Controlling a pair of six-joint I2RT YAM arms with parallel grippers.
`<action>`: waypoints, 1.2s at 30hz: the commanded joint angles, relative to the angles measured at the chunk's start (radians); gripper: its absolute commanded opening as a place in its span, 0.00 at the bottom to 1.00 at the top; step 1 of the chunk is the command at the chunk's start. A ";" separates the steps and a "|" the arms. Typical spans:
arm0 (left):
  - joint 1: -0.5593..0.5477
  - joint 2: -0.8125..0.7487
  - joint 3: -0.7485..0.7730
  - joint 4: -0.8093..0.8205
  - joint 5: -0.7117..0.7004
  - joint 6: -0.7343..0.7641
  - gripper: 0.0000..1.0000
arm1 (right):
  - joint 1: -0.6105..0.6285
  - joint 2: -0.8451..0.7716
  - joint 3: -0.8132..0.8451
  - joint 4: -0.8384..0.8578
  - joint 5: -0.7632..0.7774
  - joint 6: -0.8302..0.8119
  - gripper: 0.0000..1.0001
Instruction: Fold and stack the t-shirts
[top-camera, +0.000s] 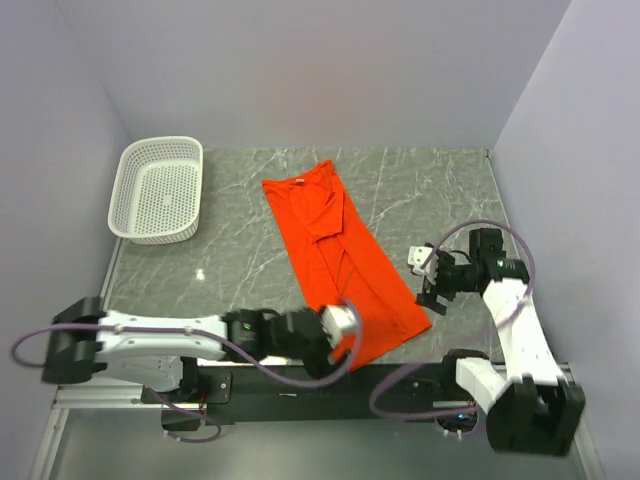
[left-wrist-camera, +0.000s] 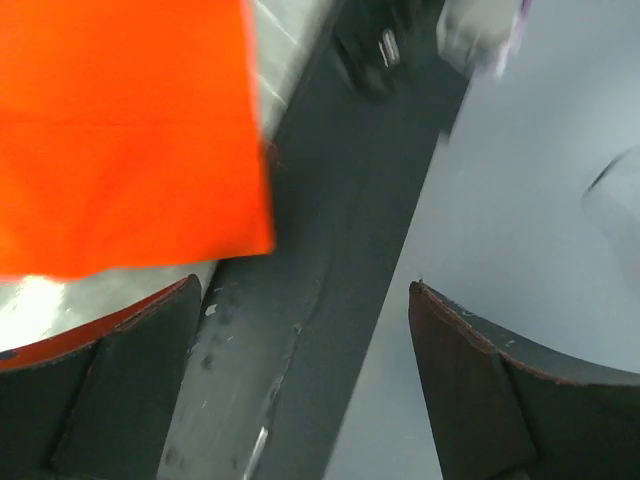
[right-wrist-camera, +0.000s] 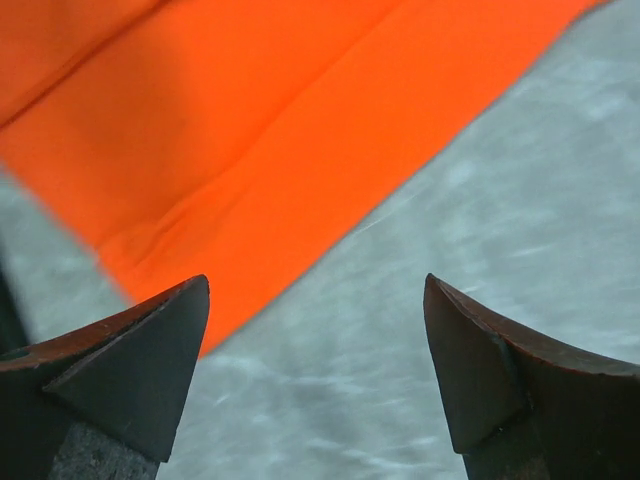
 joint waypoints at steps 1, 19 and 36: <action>-0.127 0.146 0.058 0.044 -0.250 0.215 0.88 | -0.131 0.154 0.045 -0.355 -0.161 -0.471 0.91; -0.215 0.617 0.250 0.028 -0.483 0.294 0.49 | -0.175 0.306 0.045 -0.459 -0.086 -0.591 0.80; -0.212 0.533 0.176 0.058 -0.393 0.237 0.01 | 0.074 0.228 -0.211 -0.088 0.192 -0.519 0.75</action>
